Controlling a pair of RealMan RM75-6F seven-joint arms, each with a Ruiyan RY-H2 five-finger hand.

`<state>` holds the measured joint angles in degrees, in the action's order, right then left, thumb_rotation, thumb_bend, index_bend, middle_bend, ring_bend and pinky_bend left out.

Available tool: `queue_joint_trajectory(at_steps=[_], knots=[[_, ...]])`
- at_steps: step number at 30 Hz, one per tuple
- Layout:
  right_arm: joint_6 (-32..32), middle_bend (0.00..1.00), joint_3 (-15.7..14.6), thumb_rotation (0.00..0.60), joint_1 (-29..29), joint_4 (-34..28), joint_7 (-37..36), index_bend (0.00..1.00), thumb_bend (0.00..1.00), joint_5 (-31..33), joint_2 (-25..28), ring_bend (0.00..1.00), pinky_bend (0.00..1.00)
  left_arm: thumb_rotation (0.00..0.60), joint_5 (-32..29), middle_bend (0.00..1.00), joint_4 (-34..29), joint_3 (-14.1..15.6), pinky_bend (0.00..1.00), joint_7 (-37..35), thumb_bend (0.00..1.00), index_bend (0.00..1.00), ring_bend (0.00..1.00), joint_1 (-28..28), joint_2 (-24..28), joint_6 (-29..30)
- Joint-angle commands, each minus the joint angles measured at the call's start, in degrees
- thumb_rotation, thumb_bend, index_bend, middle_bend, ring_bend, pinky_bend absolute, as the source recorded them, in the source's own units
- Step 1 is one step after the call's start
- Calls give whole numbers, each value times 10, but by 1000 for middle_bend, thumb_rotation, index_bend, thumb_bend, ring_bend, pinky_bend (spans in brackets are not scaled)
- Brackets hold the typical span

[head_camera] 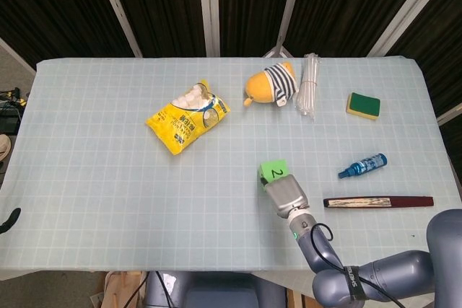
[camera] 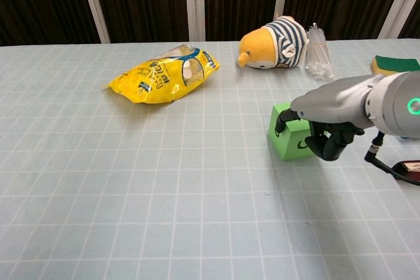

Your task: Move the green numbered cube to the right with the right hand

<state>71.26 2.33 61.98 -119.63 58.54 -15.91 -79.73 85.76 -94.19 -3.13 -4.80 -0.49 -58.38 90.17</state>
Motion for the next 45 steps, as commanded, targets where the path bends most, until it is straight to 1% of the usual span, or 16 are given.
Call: queue_joint_trajectory(at_steps=[1,11,20,31,38,45], knots=[[-1,832,-5,600,-3,-1,-4,172,741,-6,2,883,745,600,-1,7,0,0,0,1,361,64,0,0,0,-1],[-3,833,-39,600,-27,-21,-26,172,741,-41,24,882,745,600,-2,7,-2,0,0,13,361,64,0,-3,-3,-7],[-9,833,-58,600,-48,-24,-51,172,741,-67,51,883,745,600,-3,6,-5,0,0,22,361,64,0,-1,-6,-3],[-47,833,-88,600,-82,-8,-97,172,741,-93,104,883,745,600,-6,6,-7,0,0,28,361,64,0,-1,-7,-3],[-64,832,-99,600,-96,0,-116,172,741,-112,126,883,745,600,-4,6,-9,1,0,33,361,64,0,-1,-9,-2],[-93,832,-93,600,-104,9,-148,172,741,-124,144,883,745,600,-4,6,-9,0,0,34,361,64,0,0,-10,-1]])
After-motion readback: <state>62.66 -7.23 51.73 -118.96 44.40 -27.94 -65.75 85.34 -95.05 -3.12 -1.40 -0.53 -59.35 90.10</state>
